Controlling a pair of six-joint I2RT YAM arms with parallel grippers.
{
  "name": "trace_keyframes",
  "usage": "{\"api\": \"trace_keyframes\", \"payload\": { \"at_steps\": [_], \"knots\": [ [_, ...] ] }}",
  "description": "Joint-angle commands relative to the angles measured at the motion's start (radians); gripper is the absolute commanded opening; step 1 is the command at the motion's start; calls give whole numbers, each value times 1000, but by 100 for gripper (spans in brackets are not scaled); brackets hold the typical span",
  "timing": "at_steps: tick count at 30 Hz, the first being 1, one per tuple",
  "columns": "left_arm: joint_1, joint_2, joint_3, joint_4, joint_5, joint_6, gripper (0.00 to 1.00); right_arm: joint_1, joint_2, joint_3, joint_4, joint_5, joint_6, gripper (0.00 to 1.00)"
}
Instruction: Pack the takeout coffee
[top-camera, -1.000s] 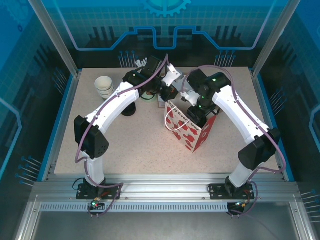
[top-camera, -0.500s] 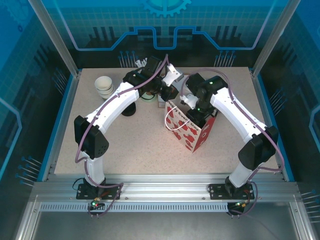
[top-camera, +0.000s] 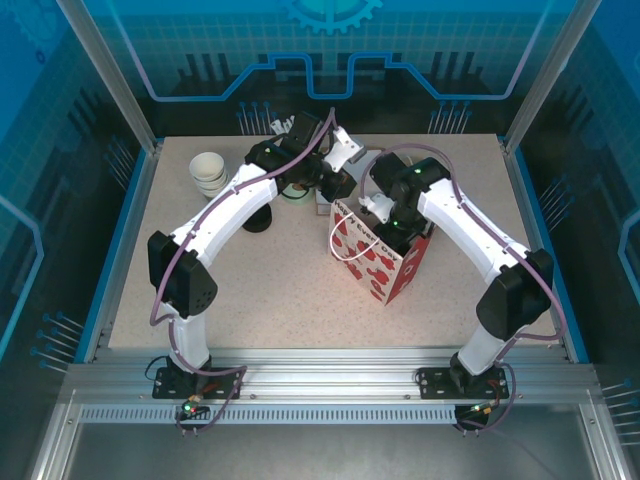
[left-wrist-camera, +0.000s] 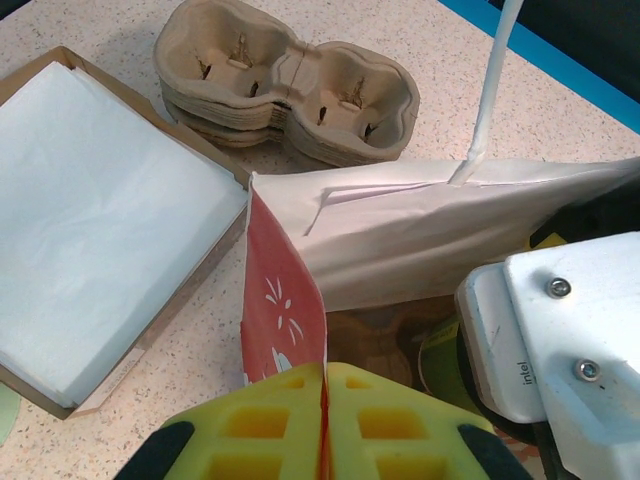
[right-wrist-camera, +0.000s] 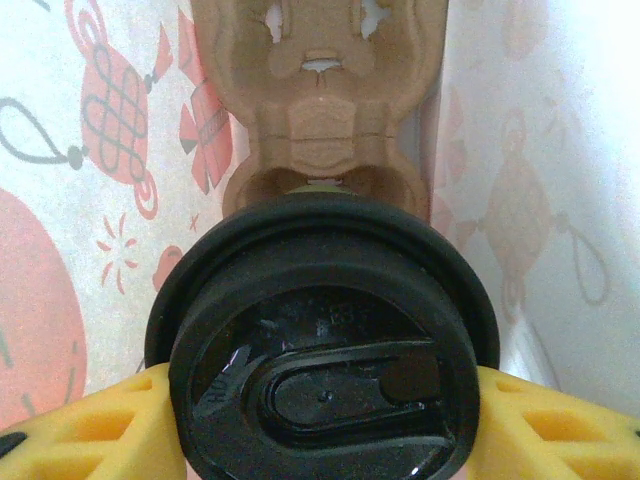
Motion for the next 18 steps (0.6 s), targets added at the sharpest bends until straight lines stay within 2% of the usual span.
{"api": "trace_keyframes", "payload": {
  "at_steps": [1, 18],
  "knots": [
    [9, -28, -20, -2, 28, -8, 10, -13, 7, -15, 17, -6, -5, 42],
    [8, -11, -6, -5, 33, -20, 11, -11, 5, -26, 33, -1, -11, 42]
  ]
}}
